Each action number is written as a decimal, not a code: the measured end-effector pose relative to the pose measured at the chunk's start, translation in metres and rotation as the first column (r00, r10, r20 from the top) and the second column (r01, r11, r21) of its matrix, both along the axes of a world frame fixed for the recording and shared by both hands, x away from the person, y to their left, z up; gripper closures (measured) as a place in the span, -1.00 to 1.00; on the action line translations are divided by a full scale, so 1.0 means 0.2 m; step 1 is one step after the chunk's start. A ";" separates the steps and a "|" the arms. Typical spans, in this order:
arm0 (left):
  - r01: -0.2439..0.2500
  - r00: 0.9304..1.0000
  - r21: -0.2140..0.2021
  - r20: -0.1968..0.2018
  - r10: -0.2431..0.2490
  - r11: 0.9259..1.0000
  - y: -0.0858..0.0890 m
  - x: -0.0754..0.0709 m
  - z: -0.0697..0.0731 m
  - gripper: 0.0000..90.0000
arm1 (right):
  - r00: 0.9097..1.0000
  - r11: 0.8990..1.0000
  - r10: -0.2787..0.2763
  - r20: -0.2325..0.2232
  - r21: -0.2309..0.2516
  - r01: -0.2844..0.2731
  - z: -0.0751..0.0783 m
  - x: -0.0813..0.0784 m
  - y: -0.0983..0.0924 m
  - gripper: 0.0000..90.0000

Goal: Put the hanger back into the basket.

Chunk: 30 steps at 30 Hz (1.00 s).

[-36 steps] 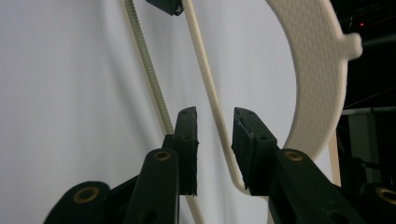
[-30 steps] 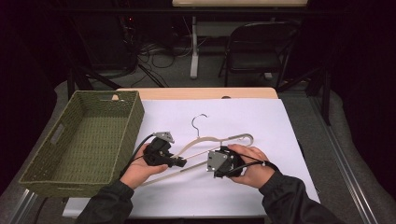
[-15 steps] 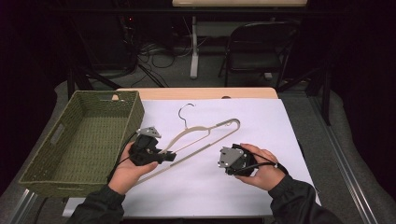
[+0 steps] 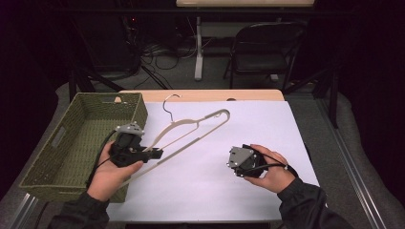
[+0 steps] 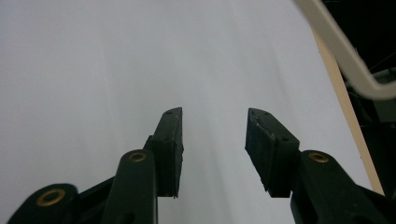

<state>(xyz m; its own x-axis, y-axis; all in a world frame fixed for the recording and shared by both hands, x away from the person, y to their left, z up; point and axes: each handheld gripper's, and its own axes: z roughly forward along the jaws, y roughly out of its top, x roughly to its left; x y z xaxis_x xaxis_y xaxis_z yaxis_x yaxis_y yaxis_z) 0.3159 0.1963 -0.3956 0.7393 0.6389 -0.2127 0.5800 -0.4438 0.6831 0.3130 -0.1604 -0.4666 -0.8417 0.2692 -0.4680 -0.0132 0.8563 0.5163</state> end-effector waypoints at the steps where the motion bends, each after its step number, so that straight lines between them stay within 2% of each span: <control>1: -0.002 1.000 0.000 0.005 0.002 1.000 0.01 0.00 0.01 0.93 | 1.000 1.000 -0.004 0.004 -0.003 0.004 0.00 0.01 -0.01 0.26; 3: -0.023 1.000 0.000 0.020 0.023 1.000 0.07 -0.01 0.06 0.93 | 1.000 1.000 -0.020 0.004 -0.018 0.020 0.00 0.01 -0.02 0.26; 4: -0.027 0.999 0.002 0.025 0.027 1.000 0.09 -0.01 0.08 0.93 | 1.000 1.000 -0.024 -0.007 0.002 0.024 -0.01 0.01 -0.02 0.26; 5: -0.035 0.999 0.002 0.032 0.035 0.999 0.12 -0.01 0.10 0.93 | 1.000 1.000 -0.023 -0.004 -0.001 0.023 -0.01 0.01 -0.02 0.26; 7: -0.041 0.999 0.006 0.036 0.041 0.999 0.13 -0.01 0.10 0.93 | 1.000 1.000 -0.016 0.001 -0.002 0.016 -0.01 0.02 -0.03 0.26; 9: -0.063 0.997 0.011 0.045 0.063 0.998 0.20 0.00 0.13 0.93 | 1.000 0.999 -0.028 -0.003 -0.016 0.028 -0.02 0.03 -0.03 0.26; 10: -0.069 0.997 0.010 0.047 0.068 0.998 0.22 0.00 0.14 0.93 | 1.000 1.000 -0.029 -0.005 -0.004 0.029 -0.02 0.03 -0.03 0.26; 13: -0.081 0.996 0.006 0.049 0.081 0.997 0.26 0.01 0.14 0.93 | 0.999 0.999 -0.032 -0.009 -0.003 0.032 -0.03 0.04 -0.04 0.26; 14: -0.090 0.995 0.010 0.050 0.089 0.996 0.31 0.03 0.14 0.93 | 0.999 0.999 -0.043 -0.004 -0.020 0.043 -0.03 0.04 -0.04 0.26; 15: -0.097 0.994 0.008 0.051 0.096 0.995 0.33 0.04 0.14 0.93 | 0.999 0.999 -0.033 -0.011 -0.006 0.033 -0.03 0.04 -0.04 0.26; 20: -0.119 0.992 -0.004 0.046 0.119 0.993 0.45 0.08 0.12 0.93 | 0.998 0.998 -0.054 -0.012 -0.024 0.054 -0.04 0.04 -0.04 0.26; 22: -0.139 0.989 -0.008 0.046 0.139 0.990 0.51 0.09 0.12 0.93 | 0.999 0.999 -0.039 -0.014 -0.015 0.039 -0.05 0.05 -0.04 0.26; 24: -0.154 0.987 -0.007 0.052 0.154 0.988 0.58 0.11 0.12 0.93 | 0.999 0.999 -0.049 -0.020 -0.010 0.049 -0.06 0.05 -0.05 0.26; 25: -0.170 0.984 -0.005 0.050 0.170 0.985 0.62 0.11 0.13 0.93 | 0.998 0.998 -0.052 -0.029 -0.023 0.052 -0.06 0.06 -0.05 0.26; 27: -0.188 0.981 -0.010 0.051 0.189 0.982 0.70 0.12 0.13 0.93 | 0.998 0.999 -0.050 -0.023 -0.015 0.050 -0.07 0.06 -0.06 0.26; 29: -0.196 0.979 -0.013 0.055 0.197 0.980 0.72 0.13 0.13 0.93 | 0.998 0.998 -0.055 -0.031 -0.027 0.054 -0.07 0.07 -0.06 0.26; 30: -0.204 0.977 -0.009 0.058 0.204 0.979 0.80 0.13 0.12 0.93 | 0.998 0.998 -0.056 -0.035 -0.033 0.054 -0.07 0.07 -0.06 0.26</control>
<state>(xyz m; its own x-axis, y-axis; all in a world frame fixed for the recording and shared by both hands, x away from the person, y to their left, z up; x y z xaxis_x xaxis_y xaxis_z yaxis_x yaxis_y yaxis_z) 0.3426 0.3554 -0.3709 0.6047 0.7768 -0.1756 0.6174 -0.3179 0.7196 0.3271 -0.1727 -0.4806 -0.8424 0.3009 -0.4470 0.0524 0.8714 0.4877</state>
